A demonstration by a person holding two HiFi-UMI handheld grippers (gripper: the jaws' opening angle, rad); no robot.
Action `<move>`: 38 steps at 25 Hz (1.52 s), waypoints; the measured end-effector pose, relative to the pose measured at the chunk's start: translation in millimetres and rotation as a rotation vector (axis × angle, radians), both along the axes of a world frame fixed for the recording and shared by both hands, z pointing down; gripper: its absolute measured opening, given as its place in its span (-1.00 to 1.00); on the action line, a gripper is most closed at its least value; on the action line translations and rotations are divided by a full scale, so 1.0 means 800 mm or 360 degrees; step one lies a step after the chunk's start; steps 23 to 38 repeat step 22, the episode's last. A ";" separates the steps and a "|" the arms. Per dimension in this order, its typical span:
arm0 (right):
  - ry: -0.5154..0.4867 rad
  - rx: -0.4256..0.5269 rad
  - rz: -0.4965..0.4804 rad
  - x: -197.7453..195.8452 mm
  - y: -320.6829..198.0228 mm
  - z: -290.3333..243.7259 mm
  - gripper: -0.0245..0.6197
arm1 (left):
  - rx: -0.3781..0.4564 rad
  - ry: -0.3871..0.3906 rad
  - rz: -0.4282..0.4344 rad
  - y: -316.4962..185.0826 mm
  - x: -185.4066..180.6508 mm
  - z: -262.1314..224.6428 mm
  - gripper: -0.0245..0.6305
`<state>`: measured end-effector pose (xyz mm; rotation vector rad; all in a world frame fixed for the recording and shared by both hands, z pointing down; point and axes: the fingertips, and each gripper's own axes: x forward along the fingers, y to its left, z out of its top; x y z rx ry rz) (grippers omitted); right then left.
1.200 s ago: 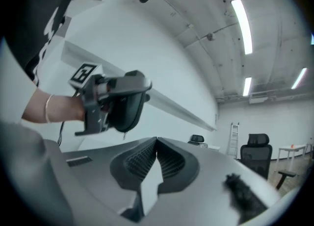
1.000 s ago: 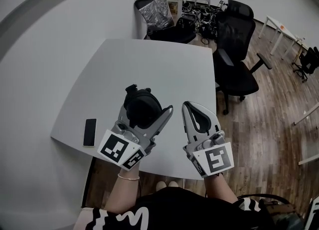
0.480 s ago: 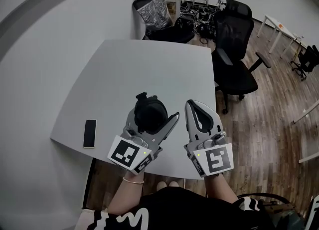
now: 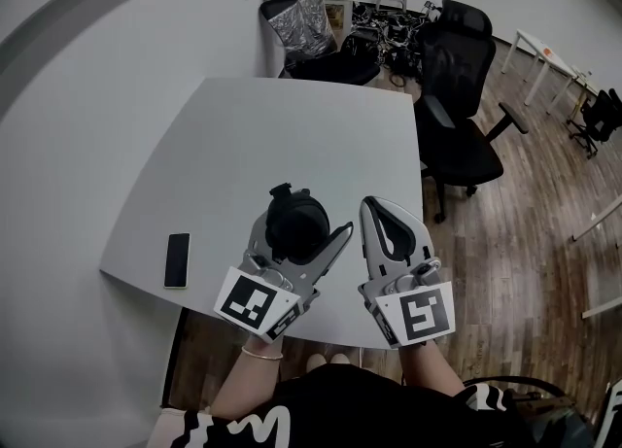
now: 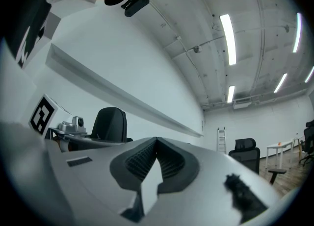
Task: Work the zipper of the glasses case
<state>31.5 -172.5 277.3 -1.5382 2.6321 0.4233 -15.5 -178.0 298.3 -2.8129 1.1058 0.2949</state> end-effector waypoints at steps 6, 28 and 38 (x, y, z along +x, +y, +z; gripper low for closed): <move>-0.0035 -0.0001 -0.0005 -0.008 0.002 -0.010 -0.91 | 0.0010 -0.0004 -0.0003 0.001 -0.004 -0.005 0.05; -0.0060 -0.0008 -0.0035 -0.015 0.009 -0.006 -0.91 | 0.0015 0.0003 0.0010 0.006 -0.007 -0.005 0.05; -0.0060 -0.0008 -0.0035 -0.015 0.009 -0.006 -0.91 | 0.0015 0.0003 0.0010 0.006 -0.007 -0.005 0.05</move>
